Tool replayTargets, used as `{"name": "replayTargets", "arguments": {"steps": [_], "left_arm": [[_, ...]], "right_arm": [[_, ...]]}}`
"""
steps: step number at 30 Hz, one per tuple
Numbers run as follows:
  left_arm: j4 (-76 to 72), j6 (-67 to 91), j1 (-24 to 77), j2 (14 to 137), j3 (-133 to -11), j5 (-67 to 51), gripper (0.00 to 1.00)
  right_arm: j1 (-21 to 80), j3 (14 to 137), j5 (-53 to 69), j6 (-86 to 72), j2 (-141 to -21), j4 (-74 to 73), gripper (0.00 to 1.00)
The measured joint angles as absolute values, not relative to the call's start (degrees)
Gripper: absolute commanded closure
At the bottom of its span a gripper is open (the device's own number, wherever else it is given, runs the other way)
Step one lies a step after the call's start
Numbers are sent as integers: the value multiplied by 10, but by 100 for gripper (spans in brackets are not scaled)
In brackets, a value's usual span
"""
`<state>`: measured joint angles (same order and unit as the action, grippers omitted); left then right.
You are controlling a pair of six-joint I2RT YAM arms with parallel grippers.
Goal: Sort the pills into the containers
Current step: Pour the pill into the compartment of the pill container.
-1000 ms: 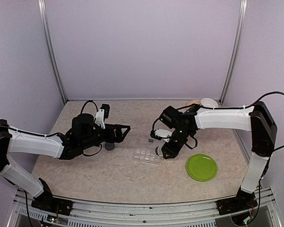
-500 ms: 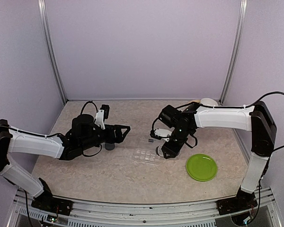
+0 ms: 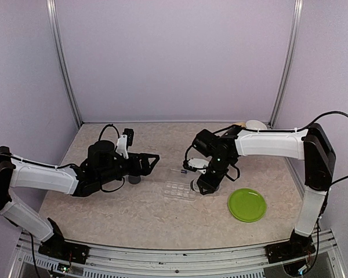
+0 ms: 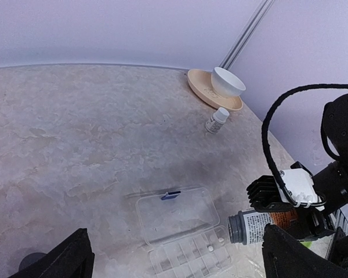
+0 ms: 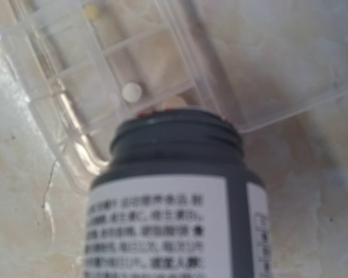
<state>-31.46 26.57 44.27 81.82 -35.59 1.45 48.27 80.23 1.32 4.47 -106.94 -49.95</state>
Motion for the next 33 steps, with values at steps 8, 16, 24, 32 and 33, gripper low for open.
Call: {"name": "replayTargets", "arguments": {"steps": [8, 16, 24, 32, 33], "left_arm": [[-317, 266, 443, 818, -354, 15, 1], [-317, 266, 443, 818, -354, 14, 1], [-317, 267, 443, 818, -353, 13, 1], [-317, 267, 443, 818, -353, 13, 1], [-317, 267, 443, 818, -353, 13, 1]], "right_arm": [[483, 810, 11, 45, -1074, -503, 100], [483, 828, 8, 48, -1084, -521, 100], [483, 852, 6, 51, -1100, -543, 100], [483, 868, -1, 54, -1109, -560, 100], [483, 868, -2, 55, -1109, -562, 100]]}}
